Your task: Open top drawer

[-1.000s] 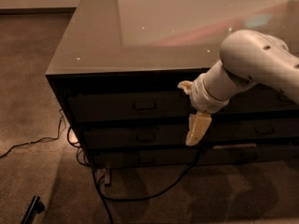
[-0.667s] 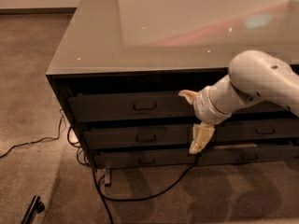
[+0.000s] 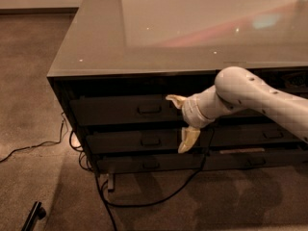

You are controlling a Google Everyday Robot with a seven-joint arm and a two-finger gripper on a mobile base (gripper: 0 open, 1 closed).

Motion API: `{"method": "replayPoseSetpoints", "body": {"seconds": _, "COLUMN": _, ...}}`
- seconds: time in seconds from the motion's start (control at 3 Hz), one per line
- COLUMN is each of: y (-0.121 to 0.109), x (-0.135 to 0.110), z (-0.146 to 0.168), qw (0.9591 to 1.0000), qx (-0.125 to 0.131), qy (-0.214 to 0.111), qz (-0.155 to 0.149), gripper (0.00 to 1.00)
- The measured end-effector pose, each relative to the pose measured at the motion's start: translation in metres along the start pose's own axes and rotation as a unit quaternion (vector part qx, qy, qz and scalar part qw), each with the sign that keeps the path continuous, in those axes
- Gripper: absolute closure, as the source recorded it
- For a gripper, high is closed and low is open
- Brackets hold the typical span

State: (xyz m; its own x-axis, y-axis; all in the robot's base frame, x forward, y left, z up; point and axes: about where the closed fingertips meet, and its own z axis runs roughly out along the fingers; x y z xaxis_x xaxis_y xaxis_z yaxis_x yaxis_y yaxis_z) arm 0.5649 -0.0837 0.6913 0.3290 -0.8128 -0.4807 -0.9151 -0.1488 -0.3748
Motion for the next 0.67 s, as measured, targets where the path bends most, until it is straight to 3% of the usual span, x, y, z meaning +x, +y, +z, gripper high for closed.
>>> {"method": "replayPoseSetpoints", "body": {"seconds": 0.33, "y": -0.035, "x": -0.002, "z": 0.029, "qw": 0.9996, "qx": -0.001, "qy": 0.022, "qz": -0.016, "gripper": 0.00}}
{"method": "replayPoseSetpoints", "body": {"seconds": 0.67, "y": -0.030, "x": -0.013, "z": 0.042, "qw": 0.9996, "qx": -0.014, "qy": 0.006, "qz": -0.023, "gripper": 0.00}}
